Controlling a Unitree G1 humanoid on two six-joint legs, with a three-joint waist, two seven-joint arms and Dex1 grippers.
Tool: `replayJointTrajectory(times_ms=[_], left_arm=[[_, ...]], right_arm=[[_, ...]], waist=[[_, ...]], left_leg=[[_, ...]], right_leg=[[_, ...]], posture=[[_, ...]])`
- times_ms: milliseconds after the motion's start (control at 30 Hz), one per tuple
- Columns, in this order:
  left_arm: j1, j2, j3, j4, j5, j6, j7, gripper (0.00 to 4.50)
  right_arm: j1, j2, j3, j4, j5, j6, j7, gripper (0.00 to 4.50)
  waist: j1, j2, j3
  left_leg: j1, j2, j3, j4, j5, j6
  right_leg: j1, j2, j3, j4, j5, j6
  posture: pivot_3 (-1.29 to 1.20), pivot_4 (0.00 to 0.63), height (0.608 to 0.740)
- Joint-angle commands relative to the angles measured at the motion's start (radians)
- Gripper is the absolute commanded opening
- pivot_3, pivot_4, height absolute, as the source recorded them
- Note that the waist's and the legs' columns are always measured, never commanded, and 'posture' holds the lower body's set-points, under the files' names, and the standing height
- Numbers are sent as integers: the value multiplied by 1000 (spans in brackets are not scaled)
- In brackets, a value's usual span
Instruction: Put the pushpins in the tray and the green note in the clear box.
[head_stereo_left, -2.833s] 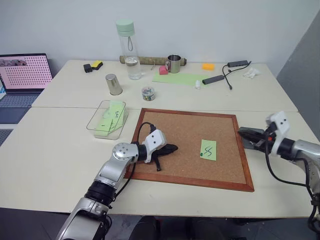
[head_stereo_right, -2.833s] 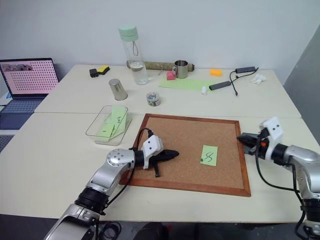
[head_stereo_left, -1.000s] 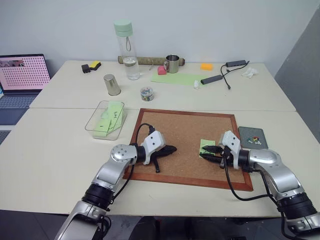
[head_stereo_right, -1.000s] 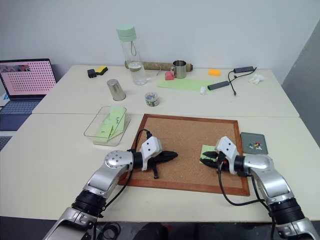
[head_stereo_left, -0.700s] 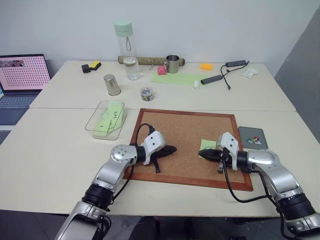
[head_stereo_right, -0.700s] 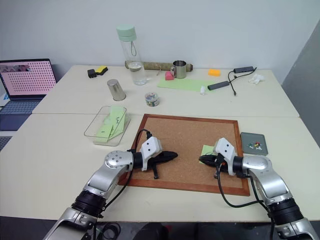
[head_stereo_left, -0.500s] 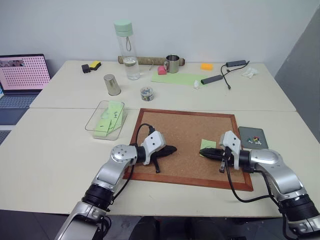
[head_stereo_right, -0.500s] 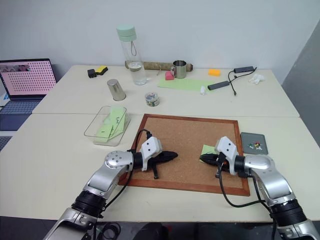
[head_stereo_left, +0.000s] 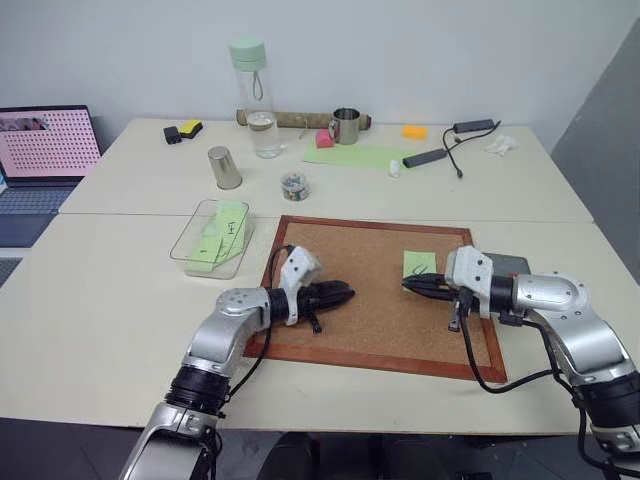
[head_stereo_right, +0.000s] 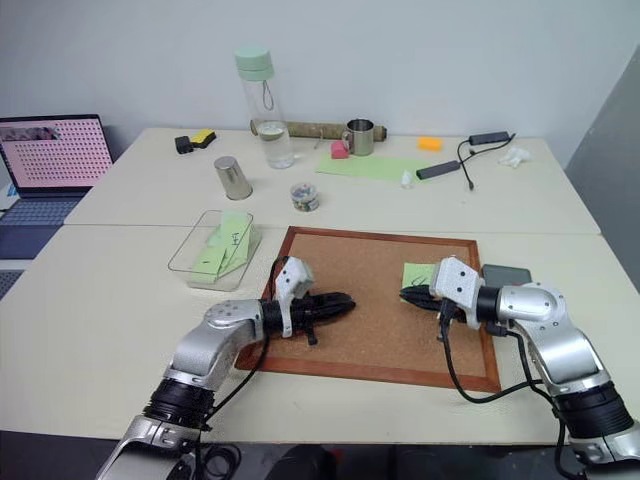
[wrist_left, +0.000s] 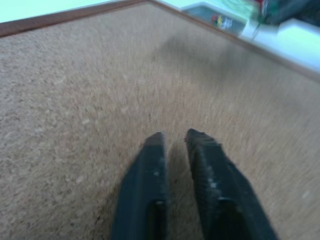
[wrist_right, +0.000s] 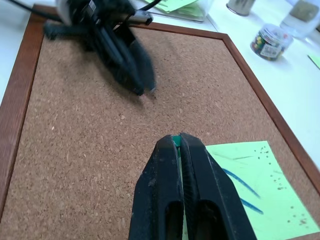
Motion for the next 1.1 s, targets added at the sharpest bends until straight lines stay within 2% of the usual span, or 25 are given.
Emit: replayJointTrajectory(times_ms=[33, 367, 667, 1100], left_arm=[[-28, -23, 88, -105, -171, 192, 32, 1814], [-106, -190, 200, -80, -351, 379, 212, 3608], [-144, -239, 160, -35, -363, 405, 228, 3608], [-136, -245, 136, -22, -360, 375, 220, 1379]], right_arm=[[-55, 0, 3, 22, -49, -143, 3, 0], [-136, -12, 60, 58, -122, -351, 49, 0], [-164, 1, 89, 37, -114, -385, 85, 0], [-170, 17, 101, 41, -111, -396, 96, 0]], waist=[[0, 0, 0], [1, -3, 2], [1, -3, 2], [1, -3, 2]], left_leg=[[0, 0, 0, 0, 0, 0], [0, 0, -1, 1, 2, -4], [0, 0, -1, 1, 4, -6], [0, 0, -1, 1, 4, -7]], right_leg=[[0, 0, 0, 0, 0, 0], [0, 0, 0, -1, 0, 0], [0, 0, 0, 0, 0, 0], [0, 0, 0, 0, 0, 0]], posture=[[0, 150, 740], [0, 150, 740], [0, 150, 740], [0, 150, 740]])
